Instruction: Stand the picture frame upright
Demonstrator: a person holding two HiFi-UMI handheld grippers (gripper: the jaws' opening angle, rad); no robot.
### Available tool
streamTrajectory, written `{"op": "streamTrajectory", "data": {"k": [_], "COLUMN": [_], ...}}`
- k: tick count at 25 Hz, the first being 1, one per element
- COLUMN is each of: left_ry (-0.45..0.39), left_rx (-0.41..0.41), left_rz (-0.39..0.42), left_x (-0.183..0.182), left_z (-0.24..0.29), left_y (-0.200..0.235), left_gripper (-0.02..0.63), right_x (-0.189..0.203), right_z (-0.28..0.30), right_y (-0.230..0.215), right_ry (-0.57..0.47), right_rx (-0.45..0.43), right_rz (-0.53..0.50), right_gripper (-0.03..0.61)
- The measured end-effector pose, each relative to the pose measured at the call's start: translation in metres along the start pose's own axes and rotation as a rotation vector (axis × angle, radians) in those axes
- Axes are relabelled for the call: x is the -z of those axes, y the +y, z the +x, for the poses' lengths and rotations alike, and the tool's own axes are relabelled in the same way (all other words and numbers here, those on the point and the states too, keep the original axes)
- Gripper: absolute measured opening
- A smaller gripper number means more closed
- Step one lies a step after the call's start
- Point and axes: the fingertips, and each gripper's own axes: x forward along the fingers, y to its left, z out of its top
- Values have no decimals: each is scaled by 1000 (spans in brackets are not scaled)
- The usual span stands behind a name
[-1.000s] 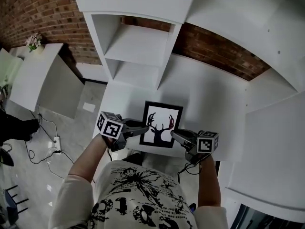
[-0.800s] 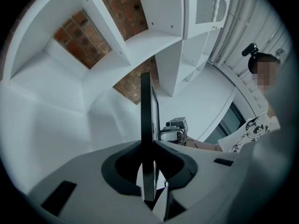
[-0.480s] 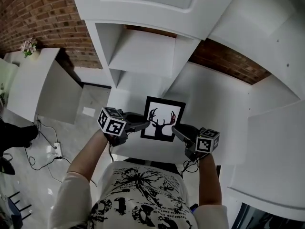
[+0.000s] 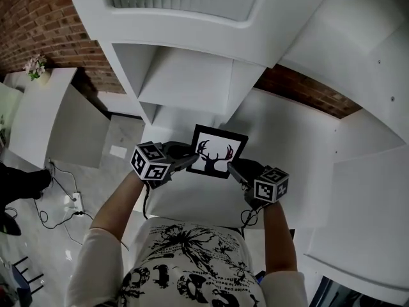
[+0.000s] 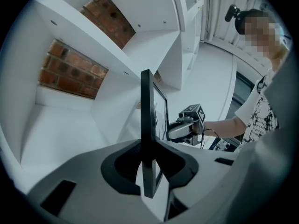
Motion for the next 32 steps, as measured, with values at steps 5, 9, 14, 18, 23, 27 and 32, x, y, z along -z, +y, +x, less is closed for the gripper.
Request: {"op": "streamTrajectory", "data": {"k": [5,9,14,18,23,27,32], "left_ry": [9,32,58,76,87,107,104], "left_rx": [-62,-102,-136,-156,-180,-205,-232], "left_rz": [73,98,125,176,228,258,241], "left_x": [-3,2,3,3,2,3,6], "left_z": [5,7,9,12,15,18,15], "left_y": [34,59,78,85,94,101,112], "left_gripper": [98,103,104,104,104,106,115], "right_x": [-15,-17,-17,-16,-15,-13,-17], "right_z": [24,43,59,65,73,78,85], "right_y": [-24,-37,-51,-60,-69,-77,-77], "right_ry": [37,56,66,84,99,114,114], "right_rx": [78,118,153,184,218,248,284], "right_rz": [-103,-125,-139,-161,-178,-189,-219], "right_gripper": [84,86,86,88,89,90,91]}}
